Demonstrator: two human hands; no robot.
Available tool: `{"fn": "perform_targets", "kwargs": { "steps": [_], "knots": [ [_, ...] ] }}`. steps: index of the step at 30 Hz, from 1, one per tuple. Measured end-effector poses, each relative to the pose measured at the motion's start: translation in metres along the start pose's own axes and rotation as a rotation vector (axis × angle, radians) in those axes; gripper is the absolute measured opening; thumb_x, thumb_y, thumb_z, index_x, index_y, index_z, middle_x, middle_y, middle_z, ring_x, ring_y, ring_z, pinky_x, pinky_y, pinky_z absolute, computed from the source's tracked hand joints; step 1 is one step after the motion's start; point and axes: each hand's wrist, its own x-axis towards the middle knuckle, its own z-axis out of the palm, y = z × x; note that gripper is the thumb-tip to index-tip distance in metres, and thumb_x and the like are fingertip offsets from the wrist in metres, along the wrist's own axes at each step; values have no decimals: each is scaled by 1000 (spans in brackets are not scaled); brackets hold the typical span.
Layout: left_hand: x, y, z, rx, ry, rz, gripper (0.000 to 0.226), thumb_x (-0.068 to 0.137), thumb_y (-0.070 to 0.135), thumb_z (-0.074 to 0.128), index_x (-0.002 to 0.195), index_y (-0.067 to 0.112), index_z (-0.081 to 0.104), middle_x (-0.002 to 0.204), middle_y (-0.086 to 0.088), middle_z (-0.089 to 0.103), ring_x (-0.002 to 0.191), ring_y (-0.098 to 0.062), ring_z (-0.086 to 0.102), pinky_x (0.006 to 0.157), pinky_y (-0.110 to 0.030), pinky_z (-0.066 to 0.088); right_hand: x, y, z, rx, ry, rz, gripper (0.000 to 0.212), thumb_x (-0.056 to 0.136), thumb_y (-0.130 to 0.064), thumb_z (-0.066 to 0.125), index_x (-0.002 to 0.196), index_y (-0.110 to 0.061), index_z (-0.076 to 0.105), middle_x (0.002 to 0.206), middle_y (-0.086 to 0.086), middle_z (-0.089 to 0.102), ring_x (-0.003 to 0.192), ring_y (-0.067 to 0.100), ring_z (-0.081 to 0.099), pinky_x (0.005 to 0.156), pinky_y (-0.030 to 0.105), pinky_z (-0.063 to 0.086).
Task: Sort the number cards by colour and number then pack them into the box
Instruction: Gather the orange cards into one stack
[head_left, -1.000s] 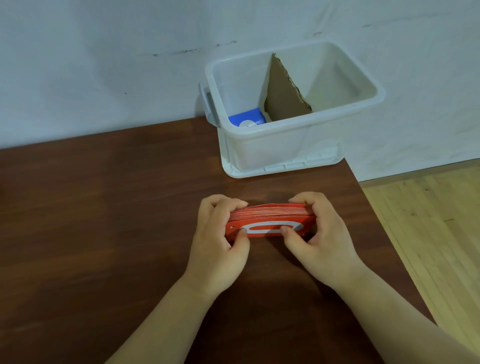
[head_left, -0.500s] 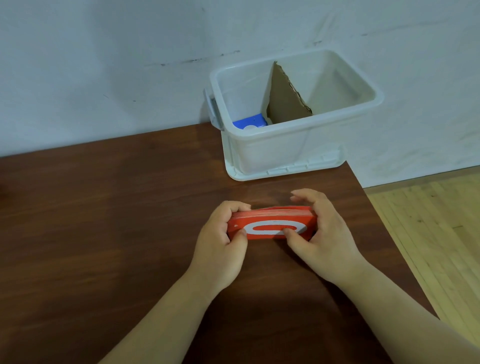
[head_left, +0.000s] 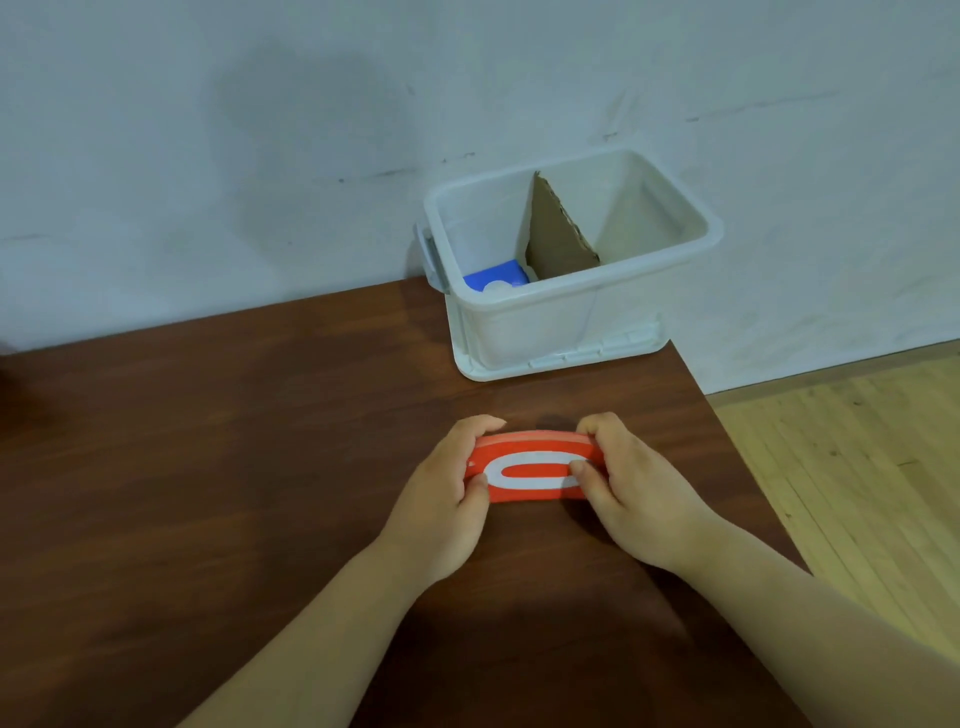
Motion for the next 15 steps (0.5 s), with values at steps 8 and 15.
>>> {"fn": "perform_targets", "kwargs": {
  "steps": [8,15],
  "knots": [
    [-8,82,-111,-222,-149,-82,46,102,10,52,126,50,46,119,13,62,105,-10,68,84,-28,61,-13,-101,-98,184,-101,35,21,103,-37,52,118,-42,39,113,-21,58,104,0,62,82,18,55],
    [16,151,-197,-141,-273,59,60,89,-1,48,114,53,54,110,1,68,92,-16,70,75,-35,60,8,-182,-188,172,-93,-76,9,95,-20,69,96,-28,71,97,-17,73,93,6,71,78,24,61]
  ]
}}
